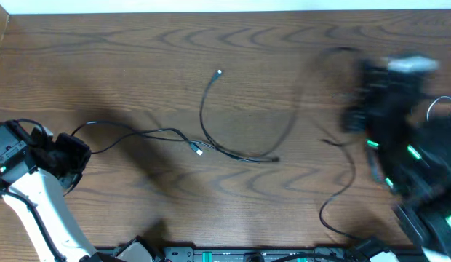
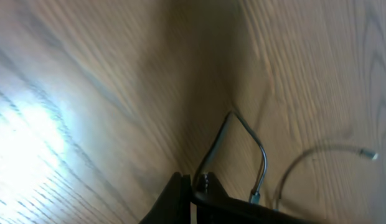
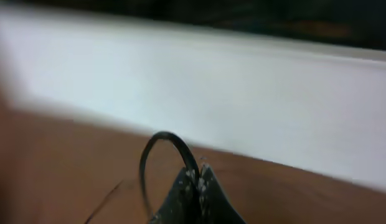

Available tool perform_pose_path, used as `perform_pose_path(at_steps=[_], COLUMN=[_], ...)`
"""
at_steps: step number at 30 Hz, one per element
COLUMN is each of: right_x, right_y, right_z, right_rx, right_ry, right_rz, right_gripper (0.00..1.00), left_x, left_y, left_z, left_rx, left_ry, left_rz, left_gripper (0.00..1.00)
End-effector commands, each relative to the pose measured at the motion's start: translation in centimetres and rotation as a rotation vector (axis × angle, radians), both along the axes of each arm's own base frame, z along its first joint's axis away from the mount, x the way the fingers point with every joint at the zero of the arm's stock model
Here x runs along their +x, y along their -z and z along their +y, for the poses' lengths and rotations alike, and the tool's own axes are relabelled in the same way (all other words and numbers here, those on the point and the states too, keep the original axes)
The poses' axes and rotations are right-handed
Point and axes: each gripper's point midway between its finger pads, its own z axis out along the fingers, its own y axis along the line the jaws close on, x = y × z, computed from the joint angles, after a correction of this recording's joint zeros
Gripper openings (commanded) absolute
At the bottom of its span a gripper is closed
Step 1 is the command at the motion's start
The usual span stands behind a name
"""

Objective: Untangle cables

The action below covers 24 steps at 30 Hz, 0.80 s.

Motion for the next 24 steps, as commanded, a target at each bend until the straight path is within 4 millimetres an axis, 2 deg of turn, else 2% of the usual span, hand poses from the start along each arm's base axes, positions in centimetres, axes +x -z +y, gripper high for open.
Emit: perform_pose_path(at_steps=[1,4,5,8,11,15,20,24], right_x=[-1.4,1.0,2.1,4.2,6.0,7.7,8.5,7.7], right_y=[4.1,8.5,10.7,15.9,21.1,26.6,31.2,34.6], right_z=[8.4,9.6,9.8,9.4,7.6,4.3,0.0,-2.2], right_rx=[-0.130,-0.151,-0.159,-0.171,-0.199,-0.216,-0.187,-0.121], right_ry=[-0.523,-0.535,-0.525,-0.471,-0.359,-0.161,0.123,0.291], right_rz=[0.045,0.177,0.247,0.416,0.582,0.764,0.927,1.074], right_gripper=[0.01,0.01,0.01,0.01,0.01,0.01,0.01,0.01], left_x=[-0.1,-0.3,-0.3,-0.4,-0.5,-0.5,-0.5,-0.6], left_y=[0.1,0.2,0.2,0.3,0.3,0.3,0.3,0.3], left_z=[-1.1,-1.3,-1.4,-1.5,-1.5,-1.5,-1.6,-1.6], left_rx=[-0.007,-0.013,-0.015,-0.019,-0.021,-0.021,-0.024,-0.024], left_ry=[0.067,0.073,0.073,0.076,0.077,0.076,0.076,0.076], left_rz=[-0.006,0.003,0.006,0.011,0.013,0.013,0.015,0.016], left_gripper=[0.07,0.08,0.08,0.08,0.08,0.07,0.08,0.07])
